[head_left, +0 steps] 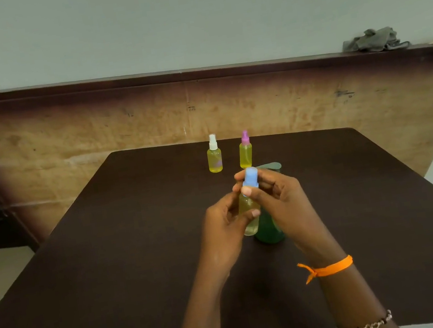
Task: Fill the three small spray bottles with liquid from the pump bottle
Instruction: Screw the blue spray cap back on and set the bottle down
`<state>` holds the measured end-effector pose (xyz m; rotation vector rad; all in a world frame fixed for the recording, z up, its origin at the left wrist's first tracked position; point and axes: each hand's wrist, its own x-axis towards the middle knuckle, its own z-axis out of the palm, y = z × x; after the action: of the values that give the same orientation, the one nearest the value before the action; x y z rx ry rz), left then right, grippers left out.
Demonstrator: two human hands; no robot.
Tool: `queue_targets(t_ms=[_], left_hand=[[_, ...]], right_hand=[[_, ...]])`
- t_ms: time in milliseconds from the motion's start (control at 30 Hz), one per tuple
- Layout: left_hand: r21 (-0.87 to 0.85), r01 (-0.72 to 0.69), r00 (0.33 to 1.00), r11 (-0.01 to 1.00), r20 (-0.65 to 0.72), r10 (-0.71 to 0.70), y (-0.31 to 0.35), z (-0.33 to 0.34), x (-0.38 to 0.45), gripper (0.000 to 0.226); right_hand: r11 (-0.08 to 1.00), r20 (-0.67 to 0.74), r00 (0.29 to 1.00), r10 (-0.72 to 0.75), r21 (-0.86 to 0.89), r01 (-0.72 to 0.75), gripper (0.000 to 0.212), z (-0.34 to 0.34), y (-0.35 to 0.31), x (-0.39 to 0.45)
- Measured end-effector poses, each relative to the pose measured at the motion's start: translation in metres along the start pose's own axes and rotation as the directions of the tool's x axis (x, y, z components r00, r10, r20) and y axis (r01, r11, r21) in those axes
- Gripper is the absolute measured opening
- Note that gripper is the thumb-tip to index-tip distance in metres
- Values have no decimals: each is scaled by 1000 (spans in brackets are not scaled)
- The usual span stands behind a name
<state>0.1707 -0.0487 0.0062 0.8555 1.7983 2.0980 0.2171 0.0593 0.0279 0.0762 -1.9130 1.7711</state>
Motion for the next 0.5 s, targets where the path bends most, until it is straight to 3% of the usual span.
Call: queue_targets(t_ms=[133, 267, 500], left_hand=[[112, -36, 987, 993, -149, 53, -6, -17, 9, 35], [125, 26, 964, 992, -266, 8, -14, -38, 30, 32], [174, 61, 966, 983, -258, -14, -25, -80, 88, 35]], right_hand=[[998, 9, 1000, -24, 55, 23, 38, 18, 18, -4], [989, -33, 996, 83, -121, -87, 58, 34, 52, 4], [932, -128, 991, 36, -354, -79, 36, 65, 90, 67]])
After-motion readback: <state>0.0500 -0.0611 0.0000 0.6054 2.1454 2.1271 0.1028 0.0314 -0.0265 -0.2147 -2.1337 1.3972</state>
